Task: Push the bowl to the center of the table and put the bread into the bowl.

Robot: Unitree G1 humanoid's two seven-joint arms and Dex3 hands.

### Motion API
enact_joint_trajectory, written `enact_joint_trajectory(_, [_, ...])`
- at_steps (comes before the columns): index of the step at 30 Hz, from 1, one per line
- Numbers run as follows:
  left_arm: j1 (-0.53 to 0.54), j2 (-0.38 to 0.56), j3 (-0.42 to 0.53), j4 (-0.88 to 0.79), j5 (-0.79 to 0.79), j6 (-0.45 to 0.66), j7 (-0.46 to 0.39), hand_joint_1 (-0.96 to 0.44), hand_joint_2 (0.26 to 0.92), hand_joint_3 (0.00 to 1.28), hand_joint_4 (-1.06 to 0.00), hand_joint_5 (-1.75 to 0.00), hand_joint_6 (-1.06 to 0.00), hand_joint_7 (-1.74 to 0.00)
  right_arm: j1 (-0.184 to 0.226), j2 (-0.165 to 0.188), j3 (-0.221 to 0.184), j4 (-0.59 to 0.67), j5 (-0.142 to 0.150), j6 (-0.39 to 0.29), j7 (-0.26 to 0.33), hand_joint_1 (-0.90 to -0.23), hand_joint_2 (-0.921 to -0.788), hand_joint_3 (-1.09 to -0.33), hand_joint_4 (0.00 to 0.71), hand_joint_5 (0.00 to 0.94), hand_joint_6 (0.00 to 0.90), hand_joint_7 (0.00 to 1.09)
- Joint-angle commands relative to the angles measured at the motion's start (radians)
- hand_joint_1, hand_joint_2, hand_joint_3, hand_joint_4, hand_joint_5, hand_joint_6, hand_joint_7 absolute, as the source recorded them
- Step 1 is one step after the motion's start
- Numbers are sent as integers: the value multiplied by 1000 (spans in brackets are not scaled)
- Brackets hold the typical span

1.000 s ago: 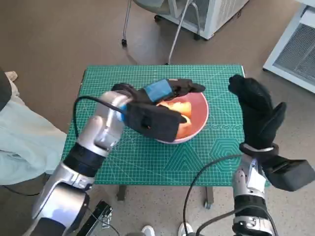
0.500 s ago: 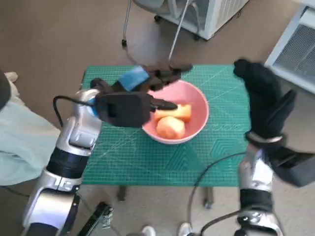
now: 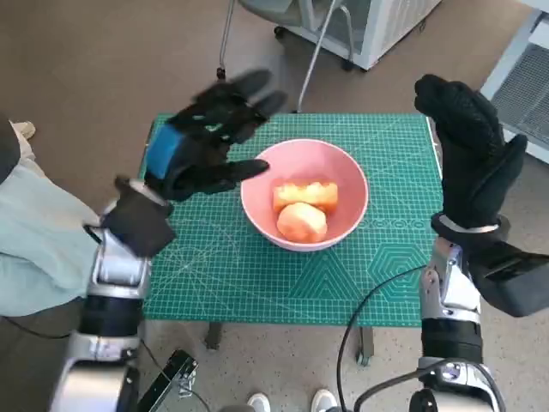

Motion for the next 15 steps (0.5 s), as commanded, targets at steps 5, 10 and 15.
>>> enact_joint_trajectory(5, [69, -46, 17, -50, -49, -73, 53, -117, 921, 198, -466, -41, -419, -237, 7, -4, 22, -21, -32, 46, -39, -580, -921, -725, 402, 8, 60, 760])
enact_joint_trajectory(10, [82, -41, 20, -64, -57, -91, 49, -120, 921, 210, -466, -31, -290, -466, 8, -3, 31, -44, -35, 68, -51, -580, -921, -726, 399, 7, 59, 761])
enact_joint_trajectory(15, [84, -42, 27, -62, -53, -104, 61, -99, 921, 224, -471, -32, -257, -525, 10, 1, 42, -57, -35, 83, -59, -577, -921, -726, 396, 5, 58, 763])
